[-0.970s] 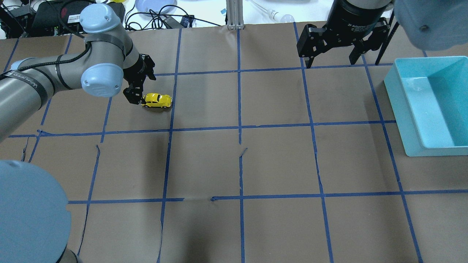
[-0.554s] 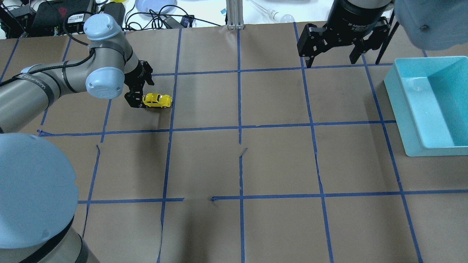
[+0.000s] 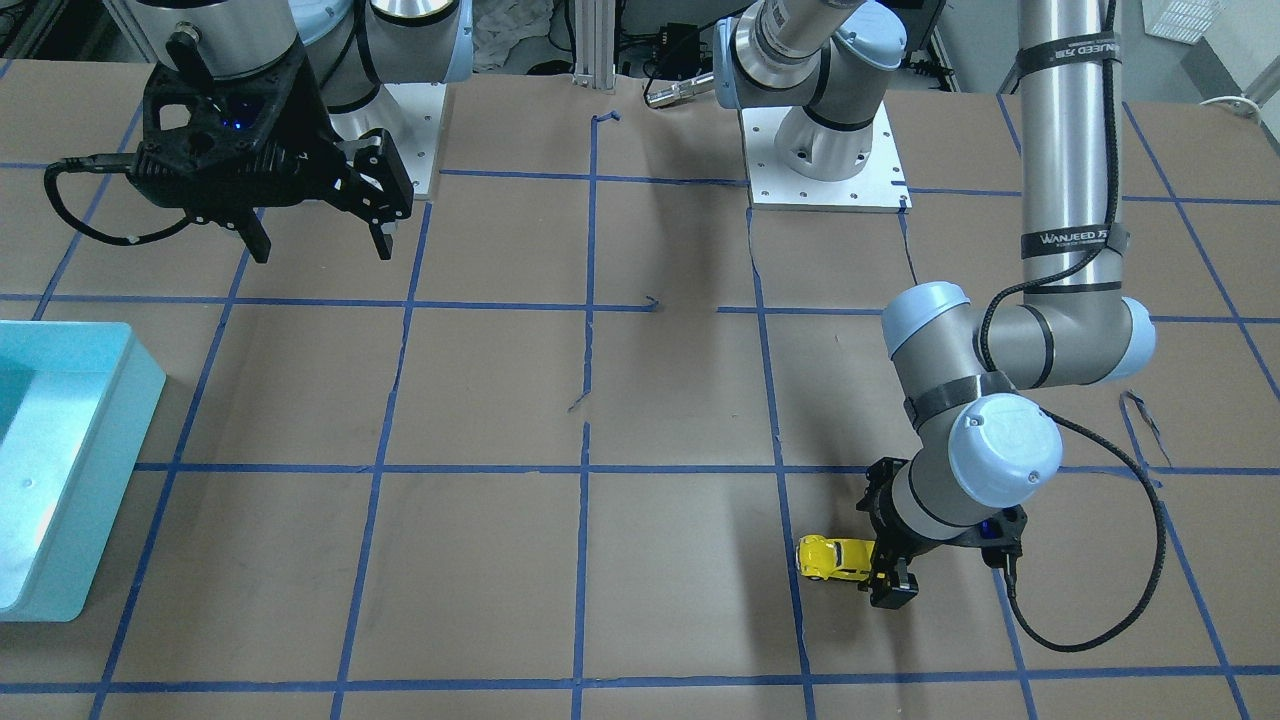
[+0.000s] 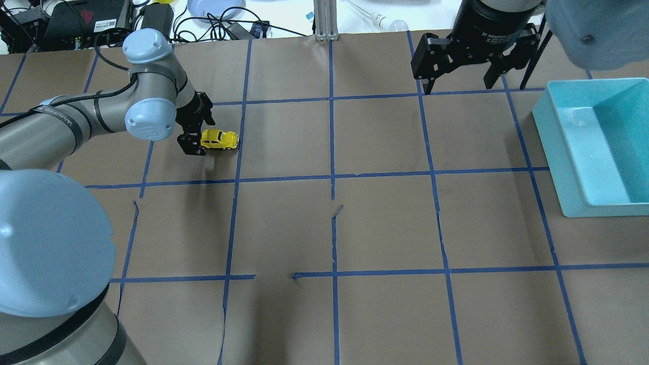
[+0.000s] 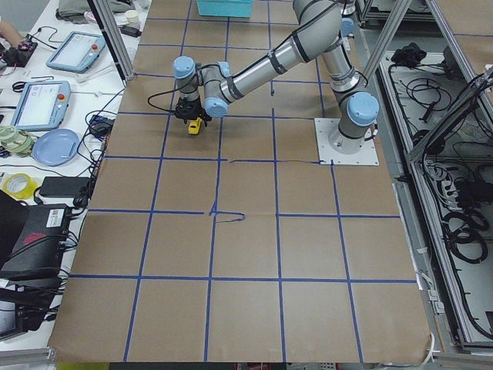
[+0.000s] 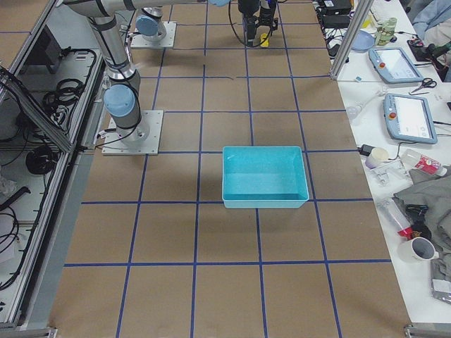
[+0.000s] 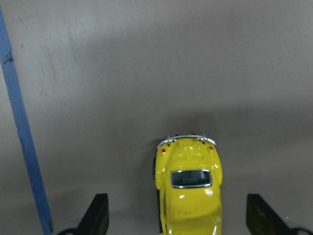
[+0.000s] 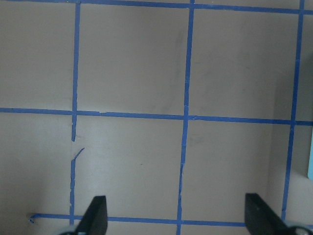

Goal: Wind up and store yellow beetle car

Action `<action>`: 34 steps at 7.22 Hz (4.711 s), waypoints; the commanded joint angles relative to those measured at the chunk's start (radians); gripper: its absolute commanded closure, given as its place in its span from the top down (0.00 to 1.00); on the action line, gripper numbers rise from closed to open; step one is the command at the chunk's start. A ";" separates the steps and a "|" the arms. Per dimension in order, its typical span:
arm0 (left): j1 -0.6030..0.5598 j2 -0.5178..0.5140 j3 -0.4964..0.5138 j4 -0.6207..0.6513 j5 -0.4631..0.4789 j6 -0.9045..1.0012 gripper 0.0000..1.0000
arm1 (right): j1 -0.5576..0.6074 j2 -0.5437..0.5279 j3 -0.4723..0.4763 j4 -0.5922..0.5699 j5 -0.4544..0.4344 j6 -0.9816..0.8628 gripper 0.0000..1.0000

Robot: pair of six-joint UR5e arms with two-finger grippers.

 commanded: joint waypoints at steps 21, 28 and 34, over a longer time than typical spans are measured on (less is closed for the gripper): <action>-0.023 -0.019 0.016 -0.016 -0.328 -0.134 0.00 | -0.002 -0.003 0.003 0.005 -0.001 -0.001 1.00; 0.051 -0.024 0.018 -0.038 -0.299 -0.041 0.00 | 0.000 -0.005 0.003 0.006 -0.001 -0.001 1.00; 0.110 -0.026 0.015 -0.059 -0.289 0.050 0.00 | 0.001 -0.003 0.003 0.003 0.000 0.000 1.00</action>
